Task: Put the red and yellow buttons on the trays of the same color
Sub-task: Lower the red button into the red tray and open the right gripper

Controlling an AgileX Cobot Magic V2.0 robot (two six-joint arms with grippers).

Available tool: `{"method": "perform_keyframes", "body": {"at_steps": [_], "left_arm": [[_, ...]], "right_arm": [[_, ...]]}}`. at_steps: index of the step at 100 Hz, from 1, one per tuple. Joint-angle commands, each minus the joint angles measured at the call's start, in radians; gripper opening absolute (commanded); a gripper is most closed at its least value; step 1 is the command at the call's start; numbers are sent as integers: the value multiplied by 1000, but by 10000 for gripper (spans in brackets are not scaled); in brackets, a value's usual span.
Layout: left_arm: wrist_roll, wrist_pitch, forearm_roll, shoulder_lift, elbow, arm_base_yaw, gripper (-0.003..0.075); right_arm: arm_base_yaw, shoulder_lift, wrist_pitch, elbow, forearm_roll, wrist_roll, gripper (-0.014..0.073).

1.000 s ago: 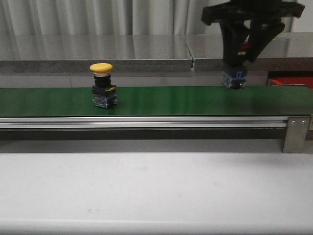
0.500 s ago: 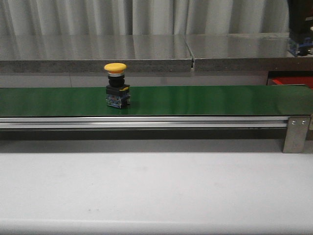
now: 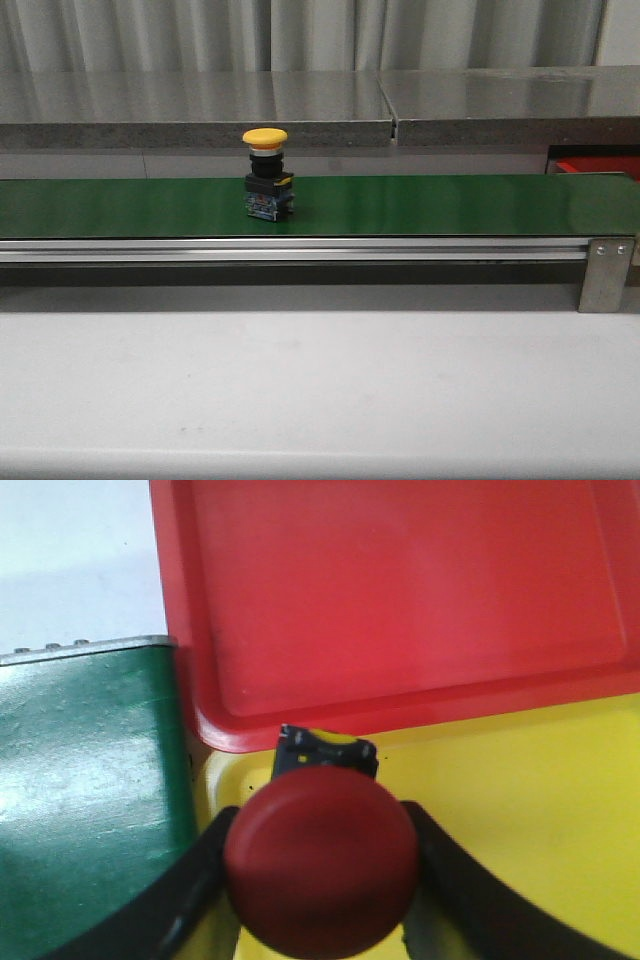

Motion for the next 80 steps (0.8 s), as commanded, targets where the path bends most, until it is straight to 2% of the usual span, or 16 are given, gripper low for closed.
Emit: {"method": "perform_keyframes", "body": {"at_steps": [1, 16, 47, 80], "left_arm": [[-4, -65, -20, 8, -25, -8, -20], [-4, -65, -20, 8, -25, -8, -20], [-4, -65, -20, 8, -25, -8, -20], [-4, -65, -20, 8, -25, -8, -20]], "right_arm": [[-24, -9, -54, -34, 36, -42, 216], [-30, 85, -51, -73, 48, -76, 216], [-30, 318, 59, -309, 83, -77, 216], [-30, 446, 46, -456, 137, -77, 216]]}}
